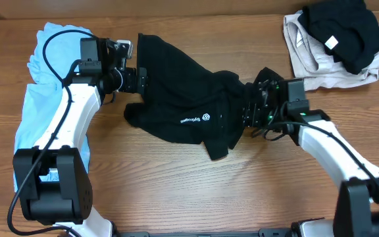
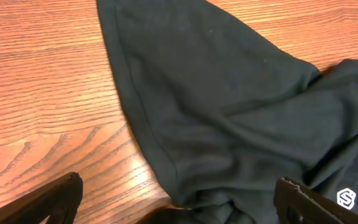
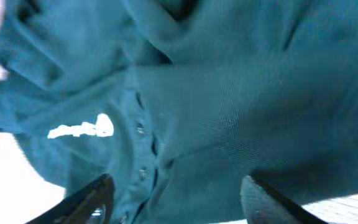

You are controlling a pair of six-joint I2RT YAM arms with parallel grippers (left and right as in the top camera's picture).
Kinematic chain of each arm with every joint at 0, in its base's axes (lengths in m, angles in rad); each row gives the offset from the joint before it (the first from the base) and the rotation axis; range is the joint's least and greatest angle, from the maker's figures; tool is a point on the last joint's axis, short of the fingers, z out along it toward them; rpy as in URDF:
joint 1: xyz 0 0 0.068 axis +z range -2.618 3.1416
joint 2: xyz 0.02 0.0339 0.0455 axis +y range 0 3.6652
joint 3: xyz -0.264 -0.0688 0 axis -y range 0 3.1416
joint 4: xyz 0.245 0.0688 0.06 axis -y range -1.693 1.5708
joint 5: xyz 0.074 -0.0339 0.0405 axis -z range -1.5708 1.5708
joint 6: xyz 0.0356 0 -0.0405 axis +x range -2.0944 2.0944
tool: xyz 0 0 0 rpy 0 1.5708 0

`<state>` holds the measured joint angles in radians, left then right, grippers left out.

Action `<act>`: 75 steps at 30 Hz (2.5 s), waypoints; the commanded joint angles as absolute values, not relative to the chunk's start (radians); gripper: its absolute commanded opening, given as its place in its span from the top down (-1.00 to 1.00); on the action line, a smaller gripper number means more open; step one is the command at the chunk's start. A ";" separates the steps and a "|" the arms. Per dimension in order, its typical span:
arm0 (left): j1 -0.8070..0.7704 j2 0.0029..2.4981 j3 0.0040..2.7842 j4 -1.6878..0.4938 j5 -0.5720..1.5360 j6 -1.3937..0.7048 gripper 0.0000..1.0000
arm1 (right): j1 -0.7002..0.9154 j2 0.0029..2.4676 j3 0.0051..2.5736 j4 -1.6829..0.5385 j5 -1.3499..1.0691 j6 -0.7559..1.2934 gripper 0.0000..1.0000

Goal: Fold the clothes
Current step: 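Grasp the black shirt's left and right edges with both grippers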

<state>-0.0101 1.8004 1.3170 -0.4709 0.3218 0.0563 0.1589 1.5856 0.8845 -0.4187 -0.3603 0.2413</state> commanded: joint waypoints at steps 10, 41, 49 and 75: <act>-0.014 1.813 1.336 -0.466 0.286 0.072 -1.00 | 0.270 1.721 0.904 -0.339 -0.156 0.376 0.17; -0.078 2.215 1.338 0.083 0.166 -0.113 -0.82 | 0.050 1.419 0.925 -0.735 -0.070 0.360 -0.91; -0.113 2.300 1.343 0.249 0.065 -0.113 -0.52 | 0.050 1.419 0.925 -0.700 -0.070 0.360 -0.90; -0.094 2.059 1.583 -0.303 -0.011 -0.128 0.92 | 0.051 1.419 0.925 -0.684 -0.168 0.359 -0.79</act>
